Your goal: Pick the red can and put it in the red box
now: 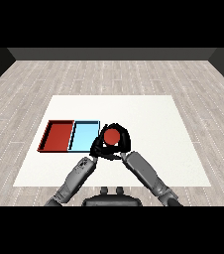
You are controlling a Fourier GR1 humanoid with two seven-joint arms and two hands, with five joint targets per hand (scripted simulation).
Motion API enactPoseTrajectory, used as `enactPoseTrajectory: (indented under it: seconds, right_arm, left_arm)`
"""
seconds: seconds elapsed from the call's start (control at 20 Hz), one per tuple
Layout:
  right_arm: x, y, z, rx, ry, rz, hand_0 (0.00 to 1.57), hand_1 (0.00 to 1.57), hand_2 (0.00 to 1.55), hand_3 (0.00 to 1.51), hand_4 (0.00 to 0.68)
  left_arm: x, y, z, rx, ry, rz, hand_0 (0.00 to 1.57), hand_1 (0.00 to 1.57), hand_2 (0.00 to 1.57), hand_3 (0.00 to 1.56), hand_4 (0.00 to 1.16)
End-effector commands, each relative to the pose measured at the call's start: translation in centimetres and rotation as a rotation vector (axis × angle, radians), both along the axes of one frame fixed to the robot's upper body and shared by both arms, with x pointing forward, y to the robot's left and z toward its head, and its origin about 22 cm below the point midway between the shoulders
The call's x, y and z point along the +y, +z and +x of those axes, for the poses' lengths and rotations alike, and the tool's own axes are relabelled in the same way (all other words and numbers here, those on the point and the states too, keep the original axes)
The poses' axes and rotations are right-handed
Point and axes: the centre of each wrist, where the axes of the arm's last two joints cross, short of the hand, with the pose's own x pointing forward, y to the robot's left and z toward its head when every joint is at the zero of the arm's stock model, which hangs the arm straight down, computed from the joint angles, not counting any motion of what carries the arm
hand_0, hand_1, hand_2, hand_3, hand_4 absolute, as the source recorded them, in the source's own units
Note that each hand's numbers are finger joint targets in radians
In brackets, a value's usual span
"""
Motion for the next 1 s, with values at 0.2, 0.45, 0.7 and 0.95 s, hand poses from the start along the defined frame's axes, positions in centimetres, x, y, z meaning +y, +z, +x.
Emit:
enactPoseTrajectory:
  seconds: [0.2,0.45,0.7,0.95]
  right_arm:
    - [0.3,0.9,-1.4,0.006,0.019,0.012,1.54,1.54,1.47,1.40,0.651]
    - [-0.8,-1.0,-2.7,-0.005,0.020,0.003,1.49,1.49,1.45,1.39,0.654]
    - [-0.1,-0.2,1.4,0.009,0.019,0.003,1.48,1.48,1.44,1.39,0.644]
    - [-1.3,0.8,0.3,0.015,0.040,0.028,1.49,1.49,1.44,1.39,0.637]
  left_arm:
    - [-0.9,-1.9,0.3,0.034,0.159,-0.049,0.37,0.37,0.72,0.57,0.91]
    - [-2.7,-0.8,-0.5,0.042,0.182,-0.029,1.57,1.57,1.56,1.47,1.12]
    - [-3.1,0.0,1.3,0.058,0.182,-0.021,1.57,1.57,1.56,1.48,1.12]
    - [-0.7,0.4,2.6,-0.047,0.255,-0.060,1.57,1.57,1.56,1.48,1.14]
